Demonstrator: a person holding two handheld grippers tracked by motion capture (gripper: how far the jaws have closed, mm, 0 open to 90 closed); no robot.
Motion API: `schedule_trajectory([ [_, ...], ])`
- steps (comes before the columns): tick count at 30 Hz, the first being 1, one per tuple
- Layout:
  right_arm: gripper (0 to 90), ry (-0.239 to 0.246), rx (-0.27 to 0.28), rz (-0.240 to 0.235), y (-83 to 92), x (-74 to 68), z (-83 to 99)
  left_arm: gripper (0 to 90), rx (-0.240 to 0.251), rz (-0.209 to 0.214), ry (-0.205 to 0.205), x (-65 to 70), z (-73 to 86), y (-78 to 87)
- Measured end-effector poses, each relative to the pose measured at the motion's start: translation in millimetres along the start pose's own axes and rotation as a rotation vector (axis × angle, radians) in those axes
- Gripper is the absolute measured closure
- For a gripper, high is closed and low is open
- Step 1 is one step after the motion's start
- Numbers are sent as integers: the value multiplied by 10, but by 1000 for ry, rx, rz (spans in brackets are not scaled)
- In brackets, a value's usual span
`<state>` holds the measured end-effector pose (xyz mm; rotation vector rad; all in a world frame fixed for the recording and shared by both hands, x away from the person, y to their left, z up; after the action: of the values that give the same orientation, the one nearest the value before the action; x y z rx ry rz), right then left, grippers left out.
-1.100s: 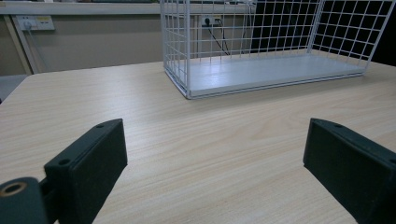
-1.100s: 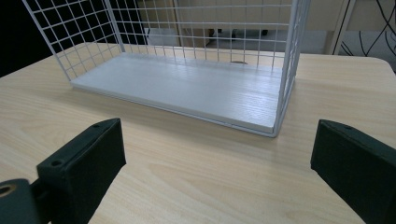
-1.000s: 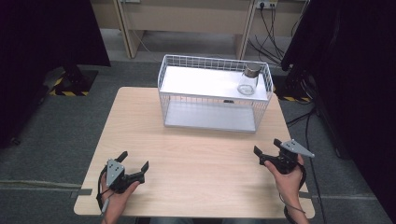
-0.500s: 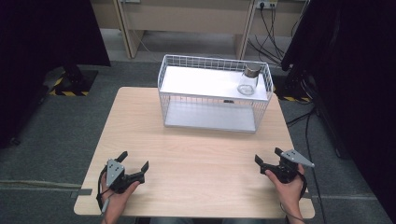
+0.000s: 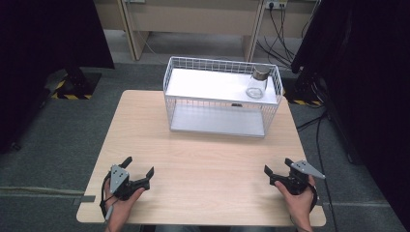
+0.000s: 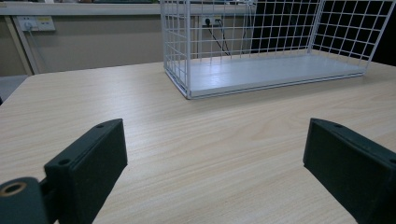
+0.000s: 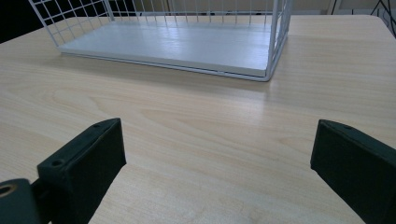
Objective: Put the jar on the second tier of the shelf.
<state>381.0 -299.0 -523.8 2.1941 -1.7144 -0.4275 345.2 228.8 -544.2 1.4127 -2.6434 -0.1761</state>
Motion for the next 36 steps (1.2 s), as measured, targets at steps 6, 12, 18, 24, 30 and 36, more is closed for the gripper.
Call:
schedule_trajectory([
  [6, 35, 0, 4, 6, 21, 13, 22, 58, 0, -1, 0, 1, 0, -1],
  [12, 36, -1, 8, 11, 25, 18, 55, 58, 0, -1, 0, 1, 0, 0],
  [18, 36, -13, 12, 18, 20, 27, 116, 58, -1, -1, 0, 0, 0, -1],
  [24, 37, -22, 19, 21, 10, 15, 132, 59, -1, -2, 0, 0, 0, 0],
  [30, 36, -27, 22, 23, 13, 18, 132, 58, -3, -1, -2, 1, 0, -3],
  [36, 36, -34, 21, 26, 11, 25, 131, 58, -5, -1, -1, 0, -1, -4],
])
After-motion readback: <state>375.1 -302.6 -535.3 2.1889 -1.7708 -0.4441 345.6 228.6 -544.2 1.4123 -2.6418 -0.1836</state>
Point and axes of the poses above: each handheld gripper's, and its own axes: y roughly backward along the jaws, z roughly out of its underside, x roughly to its right, the point moved 3 cm from there along -y, roughly forward along the jaws, and after that the axes turned 11 degrees about z, right-handed, at the moved point
